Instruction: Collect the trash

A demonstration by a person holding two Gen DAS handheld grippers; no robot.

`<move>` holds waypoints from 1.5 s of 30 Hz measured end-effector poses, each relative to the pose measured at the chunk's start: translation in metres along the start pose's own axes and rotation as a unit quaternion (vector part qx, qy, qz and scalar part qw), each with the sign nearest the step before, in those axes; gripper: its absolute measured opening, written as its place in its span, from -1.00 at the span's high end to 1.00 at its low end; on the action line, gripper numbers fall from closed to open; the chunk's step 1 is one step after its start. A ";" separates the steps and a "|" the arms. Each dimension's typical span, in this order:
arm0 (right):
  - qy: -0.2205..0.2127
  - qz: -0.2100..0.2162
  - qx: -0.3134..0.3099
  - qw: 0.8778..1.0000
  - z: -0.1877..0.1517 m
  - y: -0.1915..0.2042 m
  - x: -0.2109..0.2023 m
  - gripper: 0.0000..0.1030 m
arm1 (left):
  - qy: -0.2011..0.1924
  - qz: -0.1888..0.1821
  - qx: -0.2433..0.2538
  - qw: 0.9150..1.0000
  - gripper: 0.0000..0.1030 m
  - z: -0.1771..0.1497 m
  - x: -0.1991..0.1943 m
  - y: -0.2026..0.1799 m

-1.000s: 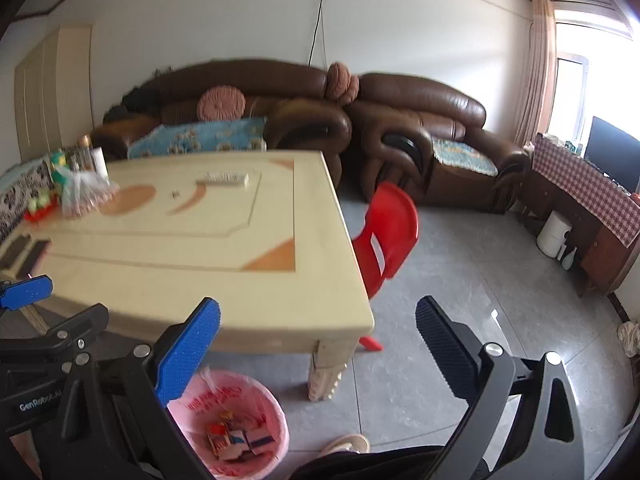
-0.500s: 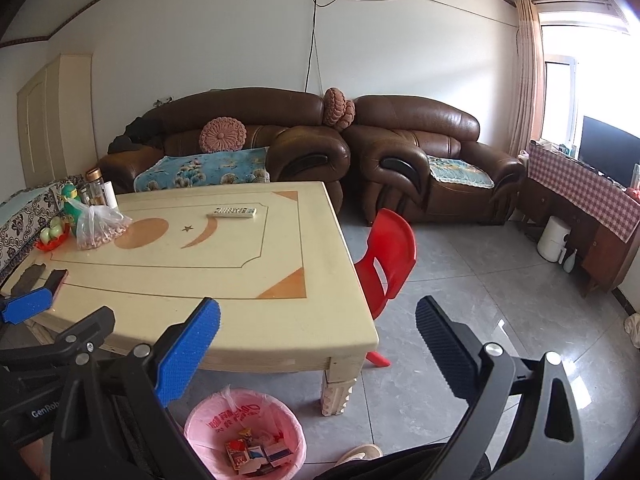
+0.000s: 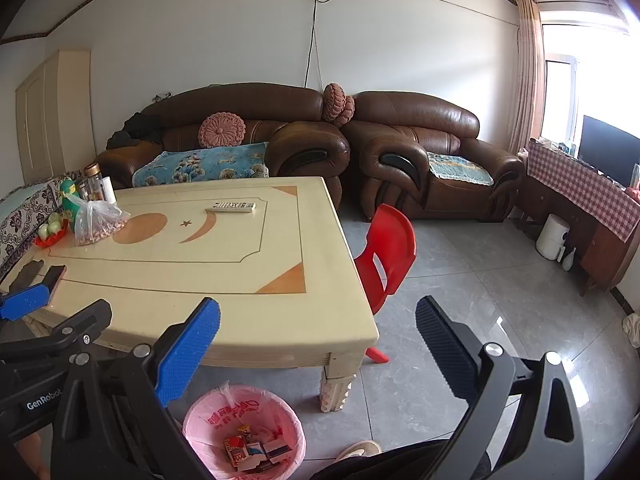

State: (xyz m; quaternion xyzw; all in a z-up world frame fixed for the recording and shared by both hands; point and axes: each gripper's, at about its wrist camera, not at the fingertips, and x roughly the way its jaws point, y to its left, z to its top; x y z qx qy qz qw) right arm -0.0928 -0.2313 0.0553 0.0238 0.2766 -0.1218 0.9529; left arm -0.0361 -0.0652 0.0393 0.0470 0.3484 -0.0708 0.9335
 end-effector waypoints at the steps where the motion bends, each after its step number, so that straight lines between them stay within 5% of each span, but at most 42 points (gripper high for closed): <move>1: 0.000 0.000 0.000 1.000 0.000 0.000 0.000 -0.86 | 0.000 0.000 -0.001 1.000 -0.62 0.000 0.000 0.000; 45: 0.003 -0.007 0.000 1.000 -0.003 -0.003 0.004 -0.86 | -0.011 0.014 0.002 1.000 -0.73 -0.005 0.001 0.007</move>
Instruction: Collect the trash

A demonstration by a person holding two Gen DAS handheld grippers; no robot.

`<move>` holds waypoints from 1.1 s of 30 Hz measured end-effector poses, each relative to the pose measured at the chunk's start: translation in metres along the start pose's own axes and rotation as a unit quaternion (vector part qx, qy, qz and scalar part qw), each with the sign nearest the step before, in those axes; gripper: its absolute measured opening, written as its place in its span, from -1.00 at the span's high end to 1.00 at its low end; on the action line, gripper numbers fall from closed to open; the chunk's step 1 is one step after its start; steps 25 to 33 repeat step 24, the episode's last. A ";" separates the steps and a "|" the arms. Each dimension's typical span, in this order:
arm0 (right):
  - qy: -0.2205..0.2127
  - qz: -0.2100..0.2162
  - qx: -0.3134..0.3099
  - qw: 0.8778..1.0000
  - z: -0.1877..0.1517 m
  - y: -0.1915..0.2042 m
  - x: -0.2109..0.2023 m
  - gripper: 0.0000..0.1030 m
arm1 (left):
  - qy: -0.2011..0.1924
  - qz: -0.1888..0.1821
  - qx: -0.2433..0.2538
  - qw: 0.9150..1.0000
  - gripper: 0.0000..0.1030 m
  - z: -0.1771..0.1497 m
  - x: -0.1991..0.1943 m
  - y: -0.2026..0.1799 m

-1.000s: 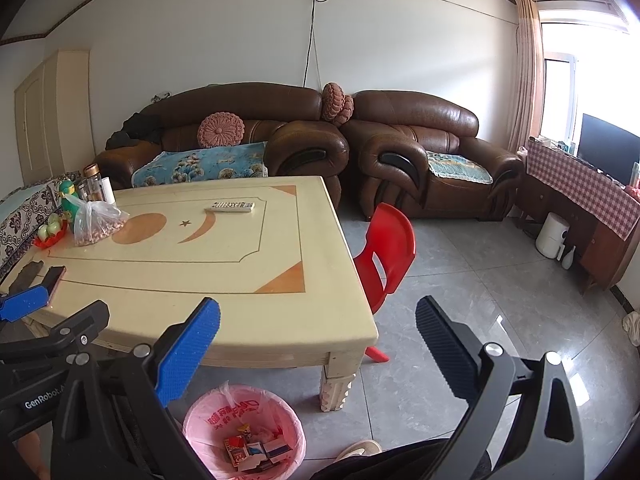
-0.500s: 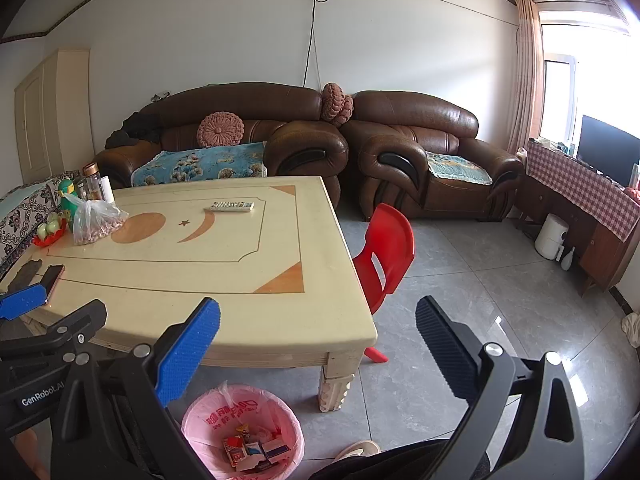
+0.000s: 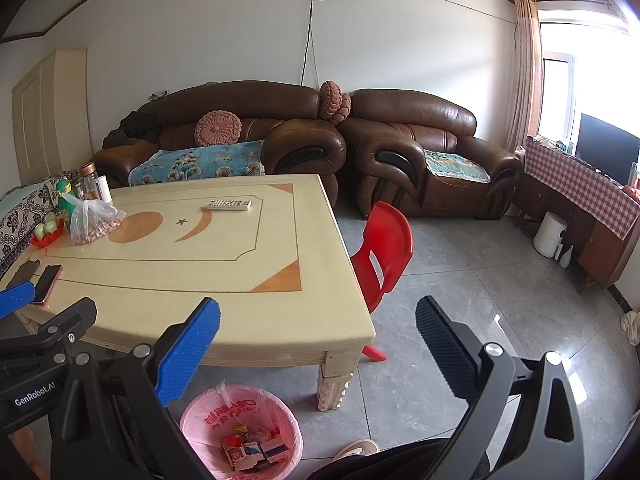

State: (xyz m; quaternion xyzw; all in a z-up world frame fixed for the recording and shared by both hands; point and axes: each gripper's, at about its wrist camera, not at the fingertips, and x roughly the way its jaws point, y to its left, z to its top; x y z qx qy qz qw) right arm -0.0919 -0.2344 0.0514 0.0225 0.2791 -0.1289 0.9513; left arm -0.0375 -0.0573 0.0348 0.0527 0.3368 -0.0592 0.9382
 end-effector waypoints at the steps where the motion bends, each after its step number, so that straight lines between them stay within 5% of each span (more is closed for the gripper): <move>1: 0.000 -0.001 0.000 1.000 0.000 0.000 0.000 -0.86 | 0.001 -0.004 0.000 1.000 -0.73 0.000 0.000 0.001; 33: 0.000 -0.001 0.000 1.000 -0.001 0.001 -0.001 -0.86 | 0.000 0.002 0.008 1.000 -0.73 0.002 -0.002 -0.002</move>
